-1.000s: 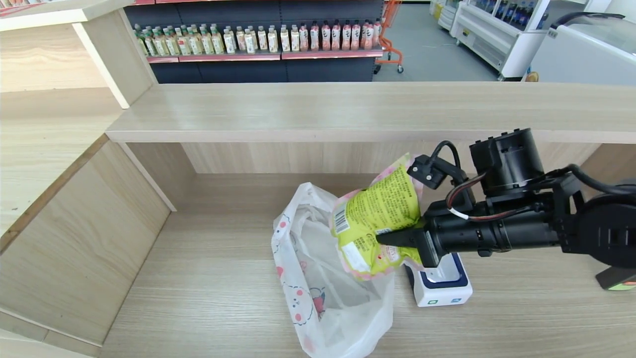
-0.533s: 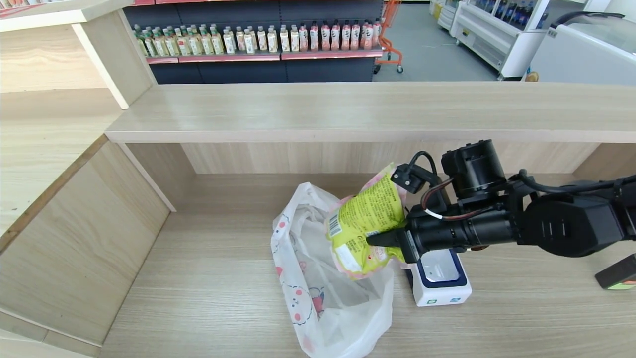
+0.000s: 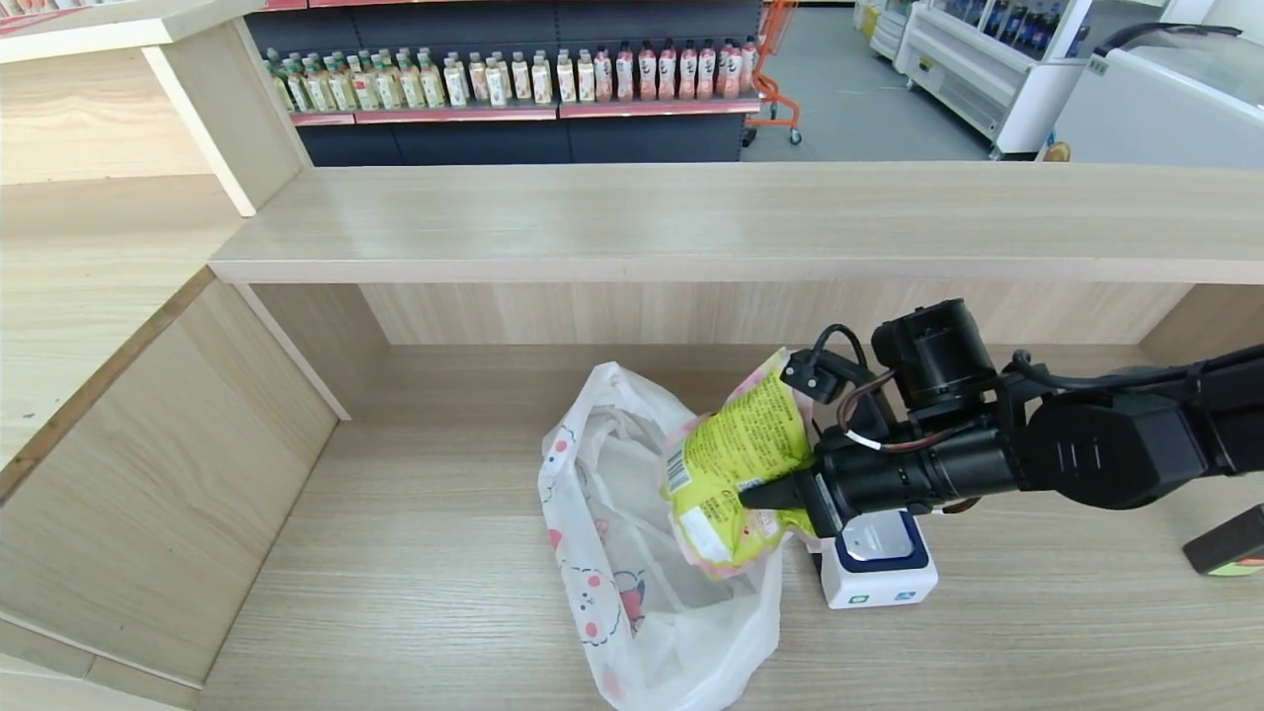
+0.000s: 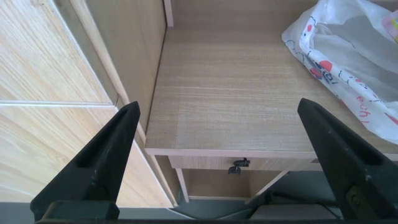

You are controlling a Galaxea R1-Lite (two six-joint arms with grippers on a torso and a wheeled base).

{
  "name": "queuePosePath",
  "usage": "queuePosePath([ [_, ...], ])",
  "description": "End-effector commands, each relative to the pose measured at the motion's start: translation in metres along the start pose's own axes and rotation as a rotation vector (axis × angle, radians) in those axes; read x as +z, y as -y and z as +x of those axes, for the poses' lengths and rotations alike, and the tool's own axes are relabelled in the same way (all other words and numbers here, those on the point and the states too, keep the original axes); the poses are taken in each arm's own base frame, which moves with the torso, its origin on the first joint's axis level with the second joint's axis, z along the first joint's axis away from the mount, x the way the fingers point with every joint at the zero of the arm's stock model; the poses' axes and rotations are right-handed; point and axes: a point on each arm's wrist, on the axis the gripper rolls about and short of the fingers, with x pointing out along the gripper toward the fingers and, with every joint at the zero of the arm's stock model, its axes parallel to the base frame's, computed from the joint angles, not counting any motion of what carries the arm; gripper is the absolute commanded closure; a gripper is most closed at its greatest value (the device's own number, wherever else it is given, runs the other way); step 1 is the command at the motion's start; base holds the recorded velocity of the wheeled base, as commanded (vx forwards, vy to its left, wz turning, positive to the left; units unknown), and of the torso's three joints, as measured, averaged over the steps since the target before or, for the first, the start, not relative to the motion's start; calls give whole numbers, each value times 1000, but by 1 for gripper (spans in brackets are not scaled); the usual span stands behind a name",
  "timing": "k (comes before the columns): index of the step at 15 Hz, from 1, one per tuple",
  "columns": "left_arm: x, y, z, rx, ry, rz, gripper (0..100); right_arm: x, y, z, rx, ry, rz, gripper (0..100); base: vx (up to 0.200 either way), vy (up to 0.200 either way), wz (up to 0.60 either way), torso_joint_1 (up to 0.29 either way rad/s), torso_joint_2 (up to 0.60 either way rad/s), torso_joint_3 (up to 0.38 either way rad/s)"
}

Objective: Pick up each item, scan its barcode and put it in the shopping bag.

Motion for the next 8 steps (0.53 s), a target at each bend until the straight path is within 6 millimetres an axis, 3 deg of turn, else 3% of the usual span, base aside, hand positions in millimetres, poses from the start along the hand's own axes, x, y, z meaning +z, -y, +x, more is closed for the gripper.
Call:
queuePosePath([
  [1,0,0,0,0,0,0,0,-2,0,-3,-13,-11,-6,100,0,0,0,0,0,0],
  [8,0,0,0,0,0,0,0,-11,-2,-8,-42,-59,-176,100,0,0,0,0,0,0],
])
